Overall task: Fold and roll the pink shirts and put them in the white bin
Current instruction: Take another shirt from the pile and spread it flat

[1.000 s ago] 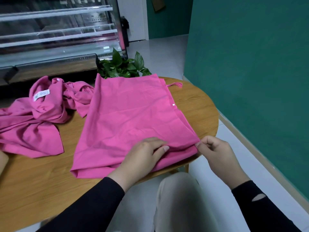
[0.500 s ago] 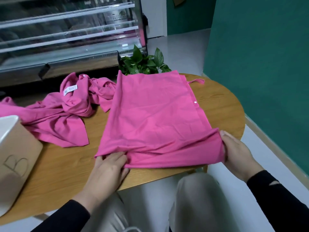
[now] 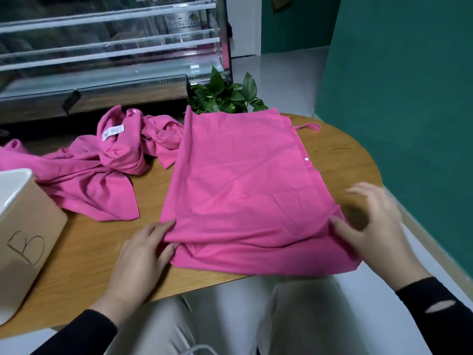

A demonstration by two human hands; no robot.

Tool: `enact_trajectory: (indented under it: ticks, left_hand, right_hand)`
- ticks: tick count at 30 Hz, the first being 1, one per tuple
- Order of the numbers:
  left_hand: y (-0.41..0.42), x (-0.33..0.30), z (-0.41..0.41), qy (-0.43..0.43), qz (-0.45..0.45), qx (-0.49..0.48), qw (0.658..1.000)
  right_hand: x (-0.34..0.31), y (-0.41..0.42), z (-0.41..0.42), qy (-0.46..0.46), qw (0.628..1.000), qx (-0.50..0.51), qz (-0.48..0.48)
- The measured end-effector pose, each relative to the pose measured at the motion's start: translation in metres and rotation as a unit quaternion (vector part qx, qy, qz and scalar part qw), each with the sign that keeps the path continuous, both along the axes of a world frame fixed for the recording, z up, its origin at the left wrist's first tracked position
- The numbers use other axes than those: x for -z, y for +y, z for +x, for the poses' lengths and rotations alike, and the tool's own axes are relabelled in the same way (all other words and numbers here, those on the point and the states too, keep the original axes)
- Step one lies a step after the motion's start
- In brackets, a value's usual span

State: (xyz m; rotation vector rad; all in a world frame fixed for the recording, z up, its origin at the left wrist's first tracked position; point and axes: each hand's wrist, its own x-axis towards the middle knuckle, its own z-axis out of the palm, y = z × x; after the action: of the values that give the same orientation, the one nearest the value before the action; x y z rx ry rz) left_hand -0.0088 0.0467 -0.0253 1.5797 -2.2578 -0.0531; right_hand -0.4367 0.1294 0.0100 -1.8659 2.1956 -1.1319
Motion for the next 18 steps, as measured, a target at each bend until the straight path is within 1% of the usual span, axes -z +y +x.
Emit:
enact_trajectory:
  ticks: [1,2,3,4,5,6,9,11,12,14,15,18]
  left_hand:
    - [-0.001,0.004,0.002,-0.002,0.009,0.006,1.0]
    - [-0.001,0.006,0.004,0.0,0.006,0.011,1.0]
    - [-0.001,0.006,0.006,0.003,0.001,0.014,1.0]
    - [-0.001,0.004,0.007,0.005,-0.002,0.02,1.0]
    - [0.0,0.002,0.011,0.003,-0.009,0.034,0.999]
    - [0.0,0.001,0.015,-0.003,-0.022,0.054,0.998]
    - [0.0,0.0,0.033,0.005,-0.047,0.093,0.995]
    - [0.0,0.003,0.038,0.02,-0.063,0.094,0.993]
    - [0.002,0.005,0.036,0.044,-0.057,0.086,0.994]
    - [0.005,0.011,0.035,0.113,-0.029,0.062,0.991]
    - [0.005,0.015,0.035,0.13,-0.013,0.061,0.99]
    - [0.004,0.022,0.038,0.092,0.01,0.099,0.991]
  right_hand:
    - [0.001,-0.002,0.003,0.049,0.996,-0.074,0.027]
    - [0.004,-0.004,0.007,0.082,0.984,-0.136,0.076]
    - [0.01,-0.005,0.01,0.115,0.969,-0.178,0.123]
    - [0.017,-0.005,0.011,0.148,0.957,-0.203,0.147]
    - [0.024,-0.005,0.01,0.174,0.948,-0.218,0.151]
    - [0.027,-0.002,0.009,0.183,0.947,-0.222,0.14]
    - [0.024,0.009,-0.001,0.158,0.961,-0.214,0.078]
    - [0.022,0.018,-0.005,0.151,0.965,-0.209,0.041]
    - [0.024,0.022,-0.006,0.151,0.964,-0.216,0.033]
    - [0.031,0.029,-0.007,0.153,0.958,-0.237,0.045]
    - [0.038,0.032,-0.009,0.154,0.956,-0.242,0.063]
    - [0.05,0.038,-0.013,0.143,0.956,-0.236,0.102]
